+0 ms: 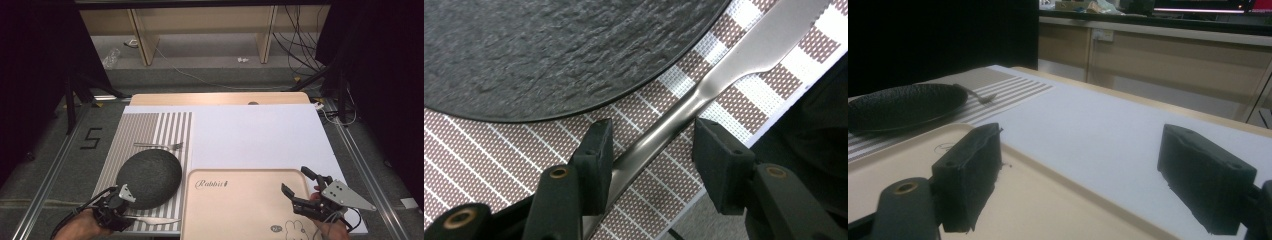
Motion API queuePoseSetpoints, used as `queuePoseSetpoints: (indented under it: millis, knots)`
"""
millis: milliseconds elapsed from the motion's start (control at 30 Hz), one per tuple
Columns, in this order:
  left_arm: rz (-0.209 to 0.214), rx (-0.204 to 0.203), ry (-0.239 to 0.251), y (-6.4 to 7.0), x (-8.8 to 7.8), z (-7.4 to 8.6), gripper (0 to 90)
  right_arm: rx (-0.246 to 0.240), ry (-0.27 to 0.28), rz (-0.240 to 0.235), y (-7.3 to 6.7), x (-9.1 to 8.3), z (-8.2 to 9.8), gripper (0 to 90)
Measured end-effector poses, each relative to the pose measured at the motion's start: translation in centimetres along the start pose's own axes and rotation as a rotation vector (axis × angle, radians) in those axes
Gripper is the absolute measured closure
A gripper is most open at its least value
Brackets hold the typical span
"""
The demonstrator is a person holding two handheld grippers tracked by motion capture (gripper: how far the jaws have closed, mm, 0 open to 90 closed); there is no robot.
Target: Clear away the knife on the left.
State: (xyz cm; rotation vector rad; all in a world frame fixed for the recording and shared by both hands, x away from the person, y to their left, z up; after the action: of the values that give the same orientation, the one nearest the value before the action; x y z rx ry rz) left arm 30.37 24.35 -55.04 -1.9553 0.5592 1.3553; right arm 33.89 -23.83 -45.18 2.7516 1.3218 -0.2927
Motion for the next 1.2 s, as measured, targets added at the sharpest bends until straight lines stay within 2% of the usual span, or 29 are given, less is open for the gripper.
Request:
queuePoseSetpoints:
  millis: [33,67,267,367,533,567,700,733,767,800,867,1033,1200]
  knots:
    - [-0.003,0.024,-0.004,0.0,0.0,-0.1,52.1,0.000,-0.001,0.000,0.0,0.0,0.0,18.7]
    - [-0.001,0.030,-0.009,0.1,0.0,-0.1,52.8,0.002,-0.001,-0.001,0.0,0.0,0.0,18.7]
    - [0.013,0.033,-0.033,0.2,-0.1,-0.1,59.3,0.002,0.007,0.000,0.0,0.0,-0.1,18.7]
    - [0.017,0.064,-0.033,0.6,-0.2,-0.2,63.8,0.003,-0.001,-0.001,0.0,0.0,0.0,18.8]
    - [0.018,0.086,-0.037,0.7,-0.2,-0.3,67.3,0.003,0.000,-0.003,0.0,0.0,0.0,18.9]
    - [0.018,0.112,-0.044,0.8,-0.2,-0.4,68.1,0.003,-0.001,-0.003,0.0,0.0,0.0,19.0]
    - [0.020,0.135,-0.053,1.0,-0.2,-0.5,70.6,0.003,0.000,-0.003,0.0,0.0,0.0,19.2]
    - [0.021,0.159,-0.055,1.0,-0.2,-0.5,71.2,0.001,0.002,-0.003,0.0,0.0,0.0,19.2]
    - [0.021,0.159,-0.055,1.0,-0.2,-0.5,71.6,0.001,0.002,-0.003,0.0,0.0,0.0,19.2]
    - [0.021,0.180,-0.059,1.1,-0.2,-0.6,72.1,0.003,-0.001,-0.004,0.0,0.0,0.0,19.2]
    - [0.023,0.192,-0.060,1.2,-0.2,-0.6,73.1,0.005,0.001,-0.003,0.0,0.0,0.0,19.2]
    - [0.039,0.194,-0.055,1.3,-0.3,-0.5,77.8,0.007,-0.001,0.000,0.1,-0.1,0.0,19.3]
    - [0.042,0.195,-0.055,1.2,-0.3,-0.6,78.4,0.007,0.000,-0.001,0.1,0.0,0.0,19.3]
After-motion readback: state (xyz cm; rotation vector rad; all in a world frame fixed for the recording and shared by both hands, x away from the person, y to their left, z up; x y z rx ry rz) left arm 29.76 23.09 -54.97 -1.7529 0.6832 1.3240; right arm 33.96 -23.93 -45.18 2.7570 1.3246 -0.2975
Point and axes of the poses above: each handheld gripper's, and its own axes: x roughly forward along the jaws, z roughly out of its underside, y roughly to its right, the point moved 9 cm from there along x, roughly forward along the jaws, and after that the axes turned 15 degrees about -z, right-handed, at the moved point
